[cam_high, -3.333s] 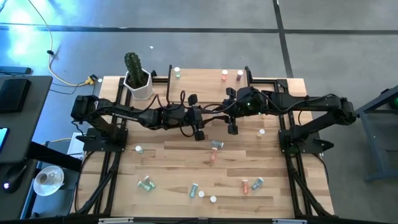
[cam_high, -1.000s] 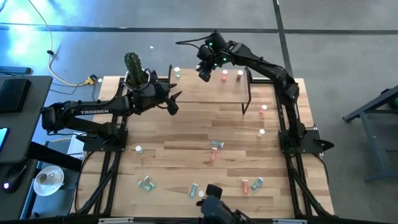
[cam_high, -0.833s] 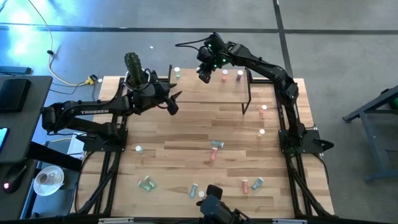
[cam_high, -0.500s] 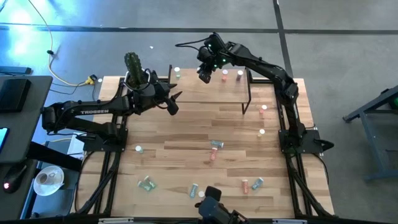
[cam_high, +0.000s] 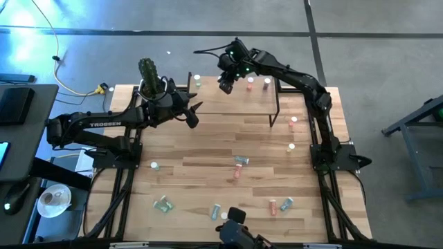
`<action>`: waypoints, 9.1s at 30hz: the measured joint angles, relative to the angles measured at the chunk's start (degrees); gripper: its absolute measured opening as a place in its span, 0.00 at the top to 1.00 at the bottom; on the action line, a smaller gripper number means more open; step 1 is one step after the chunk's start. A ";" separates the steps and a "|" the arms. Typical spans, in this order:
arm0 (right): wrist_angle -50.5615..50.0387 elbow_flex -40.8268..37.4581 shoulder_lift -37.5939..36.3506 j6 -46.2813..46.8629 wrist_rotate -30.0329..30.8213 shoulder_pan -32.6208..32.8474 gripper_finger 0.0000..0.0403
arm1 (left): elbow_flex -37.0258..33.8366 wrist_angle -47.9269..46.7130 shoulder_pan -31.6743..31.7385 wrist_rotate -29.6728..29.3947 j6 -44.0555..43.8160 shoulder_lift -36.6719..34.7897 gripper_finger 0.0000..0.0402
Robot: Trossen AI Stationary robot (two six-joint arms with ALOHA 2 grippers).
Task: Pick and place medicine bottles onto shelf by color
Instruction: Put the yellow pill bottle on the shelf, then put the orange pill bottle on the shelf aligned with the other orange pill bottle
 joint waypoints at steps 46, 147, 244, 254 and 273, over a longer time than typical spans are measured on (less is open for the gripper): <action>-0.11 0.00 -1.52 -0.63 0.98 -0.07 0.62 | 0.00 -0.81 -0.02 0.04 -0.37 0.02 0.54; -29.37 0.02 -5.66 2.43 16.26 -6.67 0.62 | 0.00 -1.20 0.00 1.77 -0.39 0.02 0.54; -8.02 -71.28 -62.42 50.20 21.08 -15.85 0.57 | 0.02 -6.16 -10.32 1.97 -1.84 0.02 0.54; -9.63 -71.28 -54.22 50.16 19.77 -15.95 0.57 | 0.02 -6.95 -10.32 1.97 -0.53 0.02 0.54; -10.99 -71.28 -47.40 50.11 16.53 -17.35 0.57 | 0.02 -8.98 -10.29 1.97 -0.35 0.02 0.54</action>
